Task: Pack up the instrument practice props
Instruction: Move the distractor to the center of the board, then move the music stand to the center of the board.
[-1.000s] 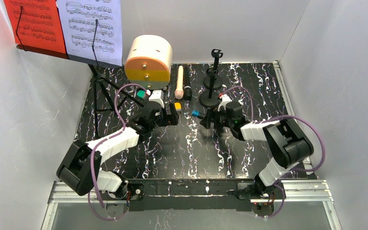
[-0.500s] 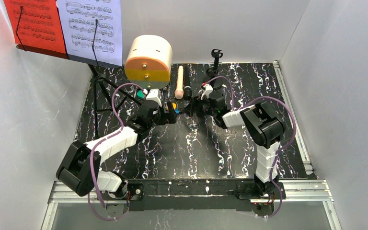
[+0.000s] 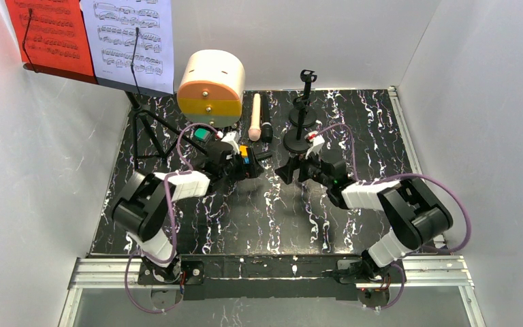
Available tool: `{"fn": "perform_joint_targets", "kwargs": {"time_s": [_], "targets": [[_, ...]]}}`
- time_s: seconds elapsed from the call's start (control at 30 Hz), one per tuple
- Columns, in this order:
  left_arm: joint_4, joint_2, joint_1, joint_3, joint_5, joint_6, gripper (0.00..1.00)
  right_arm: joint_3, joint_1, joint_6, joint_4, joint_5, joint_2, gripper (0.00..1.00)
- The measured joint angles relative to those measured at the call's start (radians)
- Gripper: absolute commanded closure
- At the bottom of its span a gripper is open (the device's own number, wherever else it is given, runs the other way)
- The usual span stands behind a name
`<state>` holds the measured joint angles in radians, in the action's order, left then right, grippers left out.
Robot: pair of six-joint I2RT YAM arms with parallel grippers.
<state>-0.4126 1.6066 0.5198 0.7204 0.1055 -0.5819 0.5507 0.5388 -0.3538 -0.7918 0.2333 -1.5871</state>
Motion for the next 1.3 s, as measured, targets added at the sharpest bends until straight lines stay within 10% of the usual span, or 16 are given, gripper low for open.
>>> {"fn": "perform_joint_targets", "kwargs": {"time_s": [0.73,1.3], "targets": [[-0.109,0.333,-0.042,0.291,-0.098,-0.019,0.11,-0.156,0.0,0.077,-0.101,-0.071,0.193,0.01],[0.175,-0.353,-0.148,0.051,-0.378,0.1,0.14,-0.184,-0.001,0.08,-0.146,-0.039,0.193,0.01]]}}
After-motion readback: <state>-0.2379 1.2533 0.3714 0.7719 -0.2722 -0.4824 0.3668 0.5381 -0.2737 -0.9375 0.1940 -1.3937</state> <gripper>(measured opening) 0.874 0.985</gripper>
